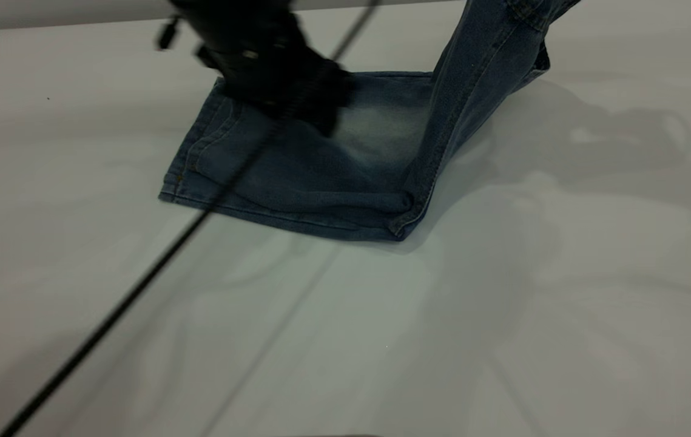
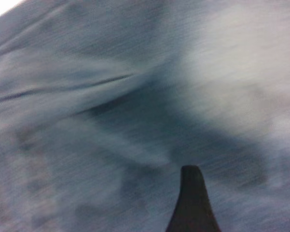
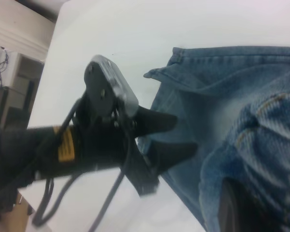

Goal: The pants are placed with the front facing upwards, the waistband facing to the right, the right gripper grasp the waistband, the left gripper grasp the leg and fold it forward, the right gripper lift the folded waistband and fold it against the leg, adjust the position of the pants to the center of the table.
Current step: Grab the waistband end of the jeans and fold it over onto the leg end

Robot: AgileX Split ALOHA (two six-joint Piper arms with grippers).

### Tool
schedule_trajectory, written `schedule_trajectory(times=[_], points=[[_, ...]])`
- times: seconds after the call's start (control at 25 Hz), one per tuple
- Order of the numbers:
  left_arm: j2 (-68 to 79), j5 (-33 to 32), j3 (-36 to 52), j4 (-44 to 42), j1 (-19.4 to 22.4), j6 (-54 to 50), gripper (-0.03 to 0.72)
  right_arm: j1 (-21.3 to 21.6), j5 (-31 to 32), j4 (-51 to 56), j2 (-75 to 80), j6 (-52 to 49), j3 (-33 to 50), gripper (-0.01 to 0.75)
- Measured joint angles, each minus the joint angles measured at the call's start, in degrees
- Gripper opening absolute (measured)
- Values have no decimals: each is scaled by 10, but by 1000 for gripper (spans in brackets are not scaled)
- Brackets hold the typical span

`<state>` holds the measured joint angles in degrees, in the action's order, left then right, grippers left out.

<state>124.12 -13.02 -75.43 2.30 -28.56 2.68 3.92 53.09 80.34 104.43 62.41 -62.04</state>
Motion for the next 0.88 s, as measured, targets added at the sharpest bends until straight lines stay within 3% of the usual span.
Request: schedule_trajectory(times=[0.2,0.4,0.64,0.88], points=[[22,-36,3,-32,33,1,477,0,55,56,0,49,0,76],[51,-30,4,-36,19,1,477,-20,86,103,0,83,0,76],[50,-23,0,-38,-11,1,477,-76,74,95,0,109,0,76],[-13,-59,6,-51,9,1,477,-80,42,74,0,110,0,76]])
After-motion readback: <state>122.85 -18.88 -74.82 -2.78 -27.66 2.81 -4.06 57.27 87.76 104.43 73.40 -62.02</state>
